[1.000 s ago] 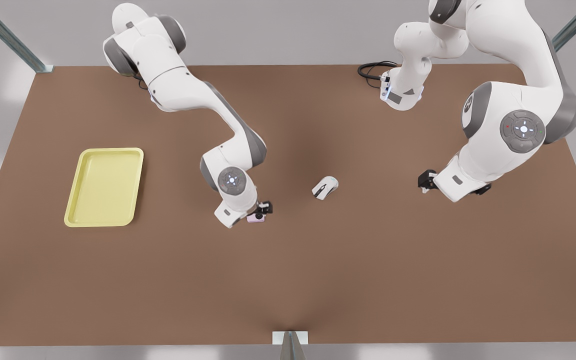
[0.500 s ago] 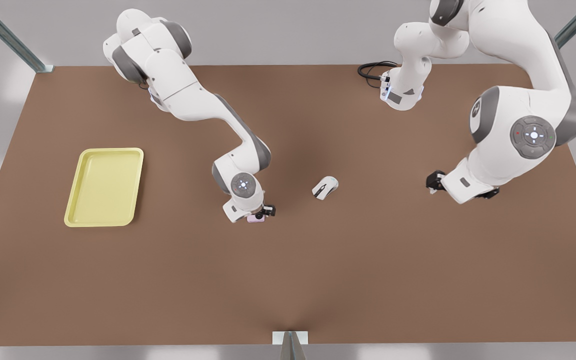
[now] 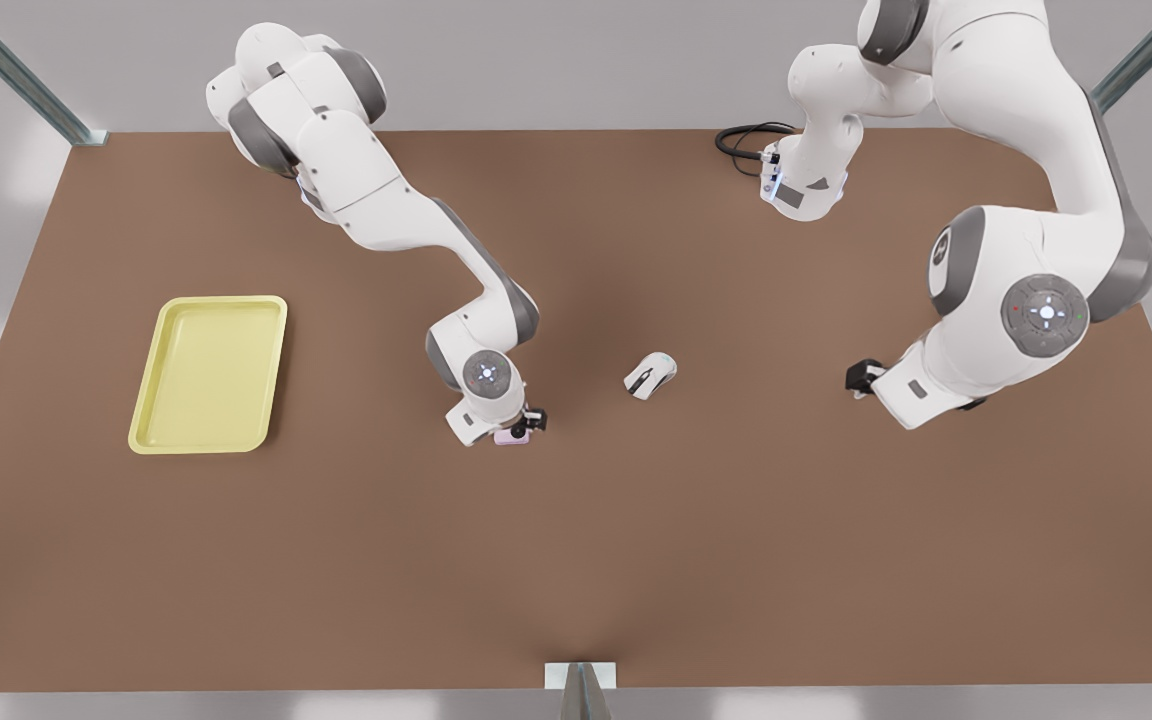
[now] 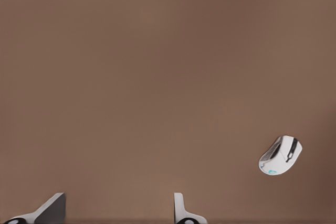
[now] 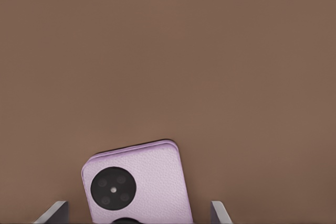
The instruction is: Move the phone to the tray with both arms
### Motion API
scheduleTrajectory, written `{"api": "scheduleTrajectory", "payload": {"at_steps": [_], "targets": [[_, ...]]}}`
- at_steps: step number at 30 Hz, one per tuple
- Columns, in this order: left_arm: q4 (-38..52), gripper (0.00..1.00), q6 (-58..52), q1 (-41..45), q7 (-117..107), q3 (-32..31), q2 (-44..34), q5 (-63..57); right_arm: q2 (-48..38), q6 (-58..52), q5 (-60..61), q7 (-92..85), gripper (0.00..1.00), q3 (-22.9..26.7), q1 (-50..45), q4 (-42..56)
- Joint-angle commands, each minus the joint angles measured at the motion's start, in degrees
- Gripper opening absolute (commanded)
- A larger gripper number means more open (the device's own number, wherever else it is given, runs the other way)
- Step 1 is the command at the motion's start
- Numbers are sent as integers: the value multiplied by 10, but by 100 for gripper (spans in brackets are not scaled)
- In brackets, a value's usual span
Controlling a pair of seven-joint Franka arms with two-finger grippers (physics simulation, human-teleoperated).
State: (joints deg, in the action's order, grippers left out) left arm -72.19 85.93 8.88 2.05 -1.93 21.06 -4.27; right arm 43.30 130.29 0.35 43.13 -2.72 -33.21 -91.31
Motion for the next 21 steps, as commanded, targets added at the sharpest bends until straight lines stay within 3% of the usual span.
{"api": "scheduleTrajectory", "payload": {"at_steps": [1, 16, 21], "targets": [[0, 100, 0, 0, -20, 0, 0, 0, 0, 15, 0, -78, 100, 0, 0, -6], [0, 100, 2, -2, -25, 1, 16, 0, 17, 40, 0, -79, 100, -1, -1, -11], [0, 100, 2, -2, -25, 3, 18, 1, 17, 38, 1, -79, 88, -1, 0, -8]]}}
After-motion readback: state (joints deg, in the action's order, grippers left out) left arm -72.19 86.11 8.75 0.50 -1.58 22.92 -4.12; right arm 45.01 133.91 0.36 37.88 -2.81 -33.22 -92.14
